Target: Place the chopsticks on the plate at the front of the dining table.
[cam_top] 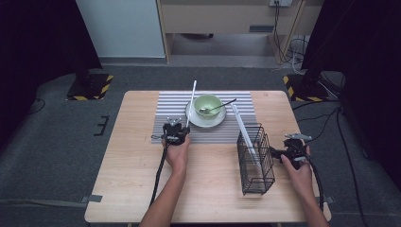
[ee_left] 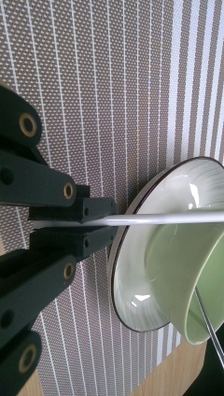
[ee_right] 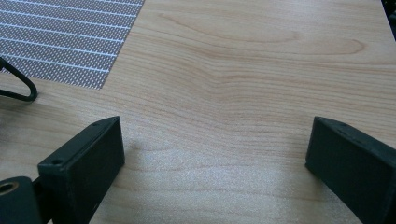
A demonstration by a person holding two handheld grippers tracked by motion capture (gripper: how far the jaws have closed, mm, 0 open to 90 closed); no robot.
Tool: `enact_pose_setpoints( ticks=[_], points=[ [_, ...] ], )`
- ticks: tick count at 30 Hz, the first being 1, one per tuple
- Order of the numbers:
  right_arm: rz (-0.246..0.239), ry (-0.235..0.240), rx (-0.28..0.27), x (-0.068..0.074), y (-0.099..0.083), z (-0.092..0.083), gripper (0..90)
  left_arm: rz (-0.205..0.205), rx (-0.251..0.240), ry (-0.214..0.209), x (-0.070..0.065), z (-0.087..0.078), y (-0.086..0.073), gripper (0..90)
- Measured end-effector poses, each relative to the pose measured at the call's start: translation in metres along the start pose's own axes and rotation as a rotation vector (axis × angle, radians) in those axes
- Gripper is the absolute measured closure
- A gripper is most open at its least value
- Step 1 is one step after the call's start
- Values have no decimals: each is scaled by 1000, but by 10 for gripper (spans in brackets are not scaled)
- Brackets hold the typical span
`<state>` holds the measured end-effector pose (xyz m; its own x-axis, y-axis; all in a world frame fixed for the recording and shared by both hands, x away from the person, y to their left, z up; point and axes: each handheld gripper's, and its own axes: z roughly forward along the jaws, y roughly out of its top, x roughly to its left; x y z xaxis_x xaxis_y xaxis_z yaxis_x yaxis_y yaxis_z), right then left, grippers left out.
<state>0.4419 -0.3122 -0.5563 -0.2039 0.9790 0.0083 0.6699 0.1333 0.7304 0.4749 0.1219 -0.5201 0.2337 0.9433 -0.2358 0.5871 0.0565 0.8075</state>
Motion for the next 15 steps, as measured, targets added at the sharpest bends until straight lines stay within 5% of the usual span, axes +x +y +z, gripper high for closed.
enact_pose_setpoints(
  ticks=[15],
  points=[
    [0, 0, 0, 0, 0, 0, 45, 25, -5, 23, -1, -1, -2, 859]
  ],
)
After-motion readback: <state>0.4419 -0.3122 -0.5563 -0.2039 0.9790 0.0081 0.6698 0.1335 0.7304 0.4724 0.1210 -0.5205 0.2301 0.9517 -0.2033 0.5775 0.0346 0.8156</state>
